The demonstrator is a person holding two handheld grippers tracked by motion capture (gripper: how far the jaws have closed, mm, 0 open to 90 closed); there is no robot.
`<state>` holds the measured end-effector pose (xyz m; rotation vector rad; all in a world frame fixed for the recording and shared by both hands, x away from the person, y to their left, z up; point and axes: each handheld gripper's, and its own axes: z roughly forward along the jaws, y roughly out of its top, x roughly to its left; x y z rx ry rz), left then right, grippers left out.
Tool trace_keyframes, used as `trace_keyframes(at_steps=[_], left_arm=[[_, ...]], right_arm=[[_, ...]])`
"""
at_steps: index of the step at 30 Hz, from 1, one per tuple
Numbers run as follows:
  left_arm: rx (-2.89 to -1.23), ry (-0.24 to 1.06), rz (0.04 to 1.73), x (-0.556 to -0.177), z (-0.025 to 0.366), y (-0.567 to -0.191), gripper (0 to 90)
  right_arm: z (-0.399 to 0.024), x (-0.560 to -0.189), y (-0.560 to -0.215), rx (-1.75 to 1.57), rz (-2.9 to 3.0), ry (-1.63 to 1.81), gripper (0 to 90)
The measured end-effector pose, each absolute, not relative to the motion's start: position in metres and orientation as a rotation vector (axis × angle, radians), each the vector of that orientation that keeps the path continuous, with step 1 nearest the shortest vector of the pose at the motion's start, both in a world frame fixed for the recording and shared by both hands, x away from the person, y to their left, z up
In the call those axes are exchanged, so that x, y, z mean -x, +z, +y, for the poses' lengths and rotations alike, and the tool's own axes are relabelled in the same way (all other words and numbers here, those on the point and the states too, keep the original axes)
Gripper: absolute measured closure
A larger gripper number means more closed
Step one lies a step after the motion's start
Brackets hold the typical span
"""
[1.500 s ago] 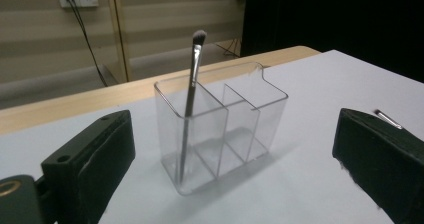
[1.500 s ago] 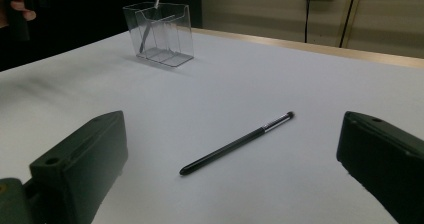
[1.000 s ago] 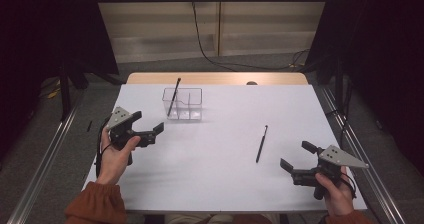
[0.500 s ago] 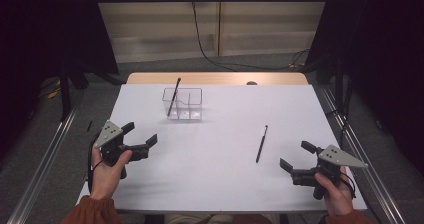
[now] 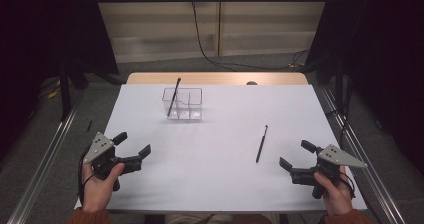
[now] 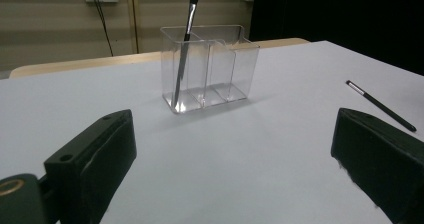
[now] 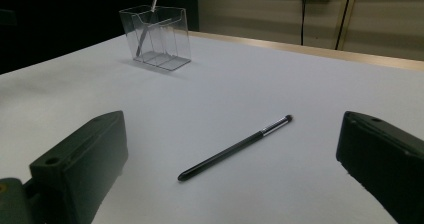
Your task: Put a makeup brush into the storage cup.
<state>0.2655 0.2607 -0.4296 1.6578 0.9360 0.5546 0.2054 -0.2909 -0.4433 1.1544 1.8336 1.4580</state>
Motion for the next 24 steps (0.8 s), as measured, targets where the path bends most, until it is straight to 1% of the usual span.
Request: trace_keyframes(at_steps=[6, 8, 11, 19, 21, 24], left_arm=[[-1.651, 0.571, 0.943, -0.257, 0.266, -0.432, 4.3], [-1.64, 0.557, 0.916, -0.256, 0.267, -0.434, 4.2], [-1.618, 0.558, 0.944, -0.251, 0.271, -0.436, 4.2], [-1.643, 0.577, 0.922, -0.247, 0.264, -0.437, 4.2], [-1.679, 0.587, 0.907, -0.247, 0.264, -0.437, 4.2], [-1.663, 0.581, 0.915, -0.247, 0.265, -0.437, 4.2]], right_arm=[[-0.292, -0.206, -0.444, -1.162, 1.83, 1.456, 0.0], [-0.292, -0.206, -0.443, -1.163, 1.828, 1.457, 0.0], [-0.292, -0.205, -0.443, -1.154, 1.83, 1.455, 0.0], [-0.293, -0.204, -0.443, -1.148, 1.833, 1.461, 0.0], [-0.293, -0.205, -0.443, -1.159, 1.826, 1.464, 0.0], [-0.292, -0.206, -0.443, -1.154, 1.83, 1.468, 0.0]])
